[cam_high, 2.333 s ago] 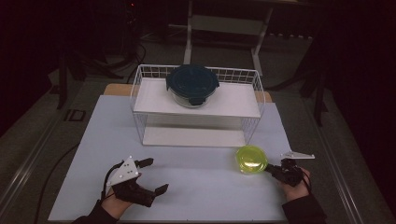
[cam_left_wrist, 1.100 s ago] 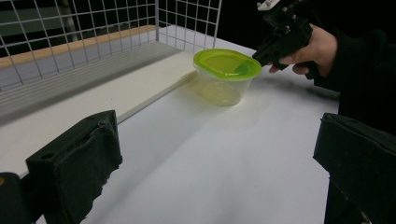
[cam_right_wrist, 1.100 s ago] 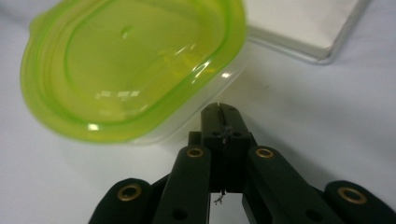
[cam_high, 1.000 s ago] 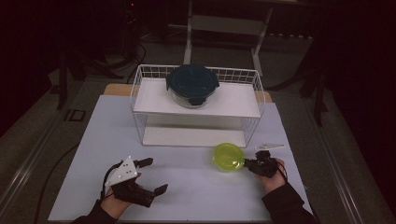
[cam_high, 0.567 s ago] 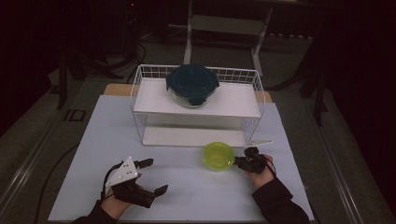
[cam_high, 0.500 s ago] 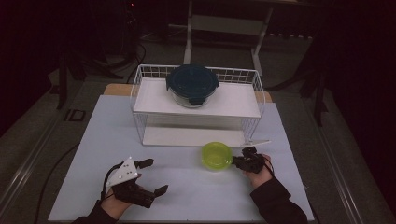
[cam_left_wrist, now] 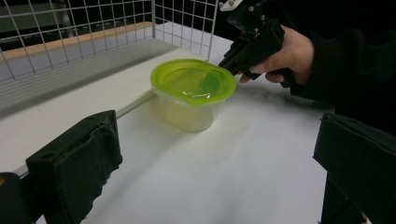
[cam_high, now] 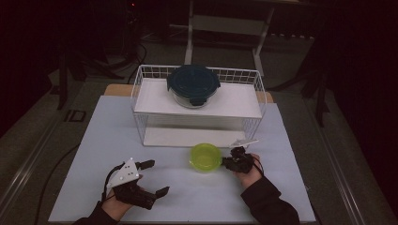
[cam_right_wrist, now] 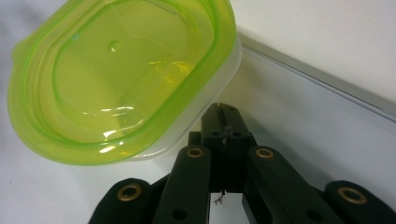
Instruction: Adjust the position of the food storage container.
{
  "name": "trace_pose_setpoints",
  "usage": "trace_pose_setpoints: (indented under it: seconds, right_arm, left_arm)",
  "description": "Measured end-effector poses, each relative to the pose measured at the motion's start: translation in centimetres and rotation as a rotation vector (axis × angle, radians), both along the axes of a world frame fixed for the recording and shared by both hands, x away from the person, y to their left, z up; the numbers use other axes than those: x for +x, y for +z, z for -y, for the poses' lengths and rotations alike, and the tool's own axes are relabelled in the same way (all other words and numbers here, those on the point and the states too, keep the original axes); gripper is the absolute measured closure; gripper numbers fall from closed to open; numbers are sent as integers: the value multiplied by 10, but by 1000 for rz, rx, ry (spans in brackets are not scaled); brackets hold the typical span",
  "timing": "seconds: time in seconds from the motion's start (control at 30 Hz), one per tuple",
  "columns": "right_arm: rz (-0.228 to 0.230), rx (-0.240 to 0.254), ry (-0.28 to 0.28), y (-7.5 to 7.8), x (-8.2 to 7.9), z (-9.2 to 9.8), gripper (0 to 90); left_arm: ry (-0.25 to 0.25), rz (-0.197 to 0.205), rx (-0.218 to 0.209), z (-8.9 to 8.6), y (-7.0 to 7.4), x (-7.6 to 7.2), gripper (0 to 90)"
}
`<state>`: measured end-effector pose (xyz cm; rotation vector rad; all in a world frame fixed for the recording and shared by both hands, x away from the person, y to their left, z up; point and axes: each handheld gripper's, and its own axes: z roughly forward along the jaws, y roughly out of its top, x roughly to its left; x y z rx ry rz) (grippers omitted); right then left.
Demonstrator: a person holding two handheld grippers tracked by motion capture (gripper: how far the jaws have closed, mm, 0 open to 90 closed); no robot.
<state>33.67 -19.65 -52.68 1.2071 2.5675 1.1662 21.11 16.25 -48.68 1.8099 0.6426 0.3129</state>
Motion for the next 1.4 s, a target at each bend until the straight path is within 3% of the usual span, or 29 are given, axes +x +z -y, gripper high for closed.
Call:
trace_pose_setpoints:
  seconds: [0.17,0.37,0.87,1.4]
  right_arm:
    - [6,-6,18,0,-2,-6,900]
    - [5,-9,6,0,-5,1,900]
    - [-6,-7,64,-2,-9,-28,900]
    - [3,5,95,-2,2,-59,900]
  left_arm:
    - [-2,-2,3,0,-1,-1,2]
    - [-3,-4,5,1,-2,0,2]
    - [-5,0,7,1,-2,-1,2]
    - [-5,1,9,1,-1,-1,2]
